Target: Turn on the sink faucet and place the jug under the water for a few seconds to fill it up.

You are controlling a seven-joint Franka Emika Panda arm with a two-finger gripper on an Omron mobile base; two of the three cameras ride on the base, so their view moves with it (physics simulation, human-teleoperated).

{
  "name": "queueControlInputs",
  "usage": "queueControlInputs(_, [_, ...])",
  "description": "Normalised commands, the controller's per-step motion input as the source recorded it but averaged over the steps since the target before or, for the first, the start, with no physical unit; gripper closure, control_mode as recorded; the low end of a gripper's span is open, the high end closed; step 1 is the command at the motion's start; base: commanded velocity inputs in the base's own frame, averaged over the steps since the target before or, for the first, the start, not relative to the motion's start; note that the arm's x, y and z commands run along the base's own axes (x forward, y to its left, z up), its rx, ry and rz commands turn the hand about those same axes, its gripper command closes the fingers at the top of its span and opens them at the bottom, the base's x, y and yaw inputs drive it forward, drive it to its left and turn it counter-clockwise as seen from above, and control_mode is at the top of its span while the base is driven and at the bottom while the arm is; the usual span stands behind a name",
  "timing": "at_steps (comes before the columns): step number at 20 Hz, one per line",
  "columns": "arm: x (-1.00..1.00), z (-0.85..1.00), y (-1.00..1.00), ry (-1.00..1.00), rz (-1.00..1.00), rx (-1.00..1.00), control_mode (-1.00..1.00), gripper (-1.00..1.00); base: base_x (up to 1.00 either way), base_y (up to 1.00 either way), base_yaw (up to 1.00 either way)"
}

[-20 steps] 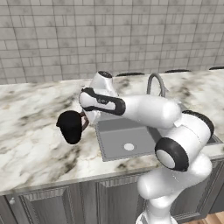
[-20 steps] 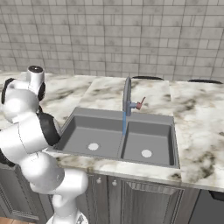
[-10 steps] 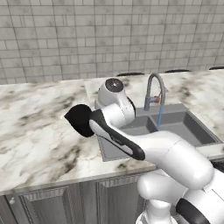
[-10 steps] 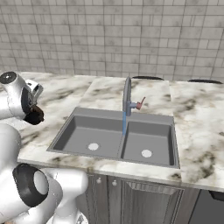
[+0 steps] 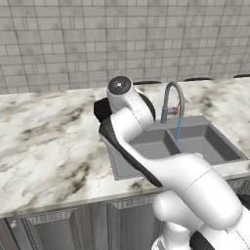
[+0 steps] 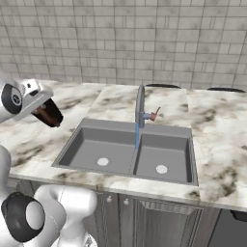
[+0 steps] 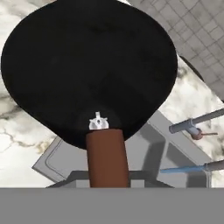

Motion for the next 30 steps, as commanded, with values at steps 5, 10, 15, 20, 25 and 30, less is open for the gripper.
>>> queueControlInputs(5, [-0.28,0.19,-0.34,0.02,-0.68,0.32,-1.0,1.0,0.0,0.0,0.0])
queueControlInputs(10, [-0.29,-0.08,-0.3,0.0,-0.64,0.37,-1.0,1.0,0.0,0.0,0.0])
queueControlInputs(15, [-0.11,-0.38,-0.39,-0.02,-0.61,0.29,-1.0,1.0,0.0,0.0,0.0])
queueControlInputs(20, [-0.06,-0.41,-0.42,-0.03,-0.63,0.15,-1.0,1.0,0.0,0.0,0.0])
queueControlInputs(25, [-0.07,-0.37,-0.49,-0.09,-0.58,0.14,-1.0,1.0,0.0,0.0,0.0])
queueControlInputs(30, [0.0,0.0,-0.4,-0.17,-0.35,0.04,-1.0,1.0,0.0,0.0,0.0])
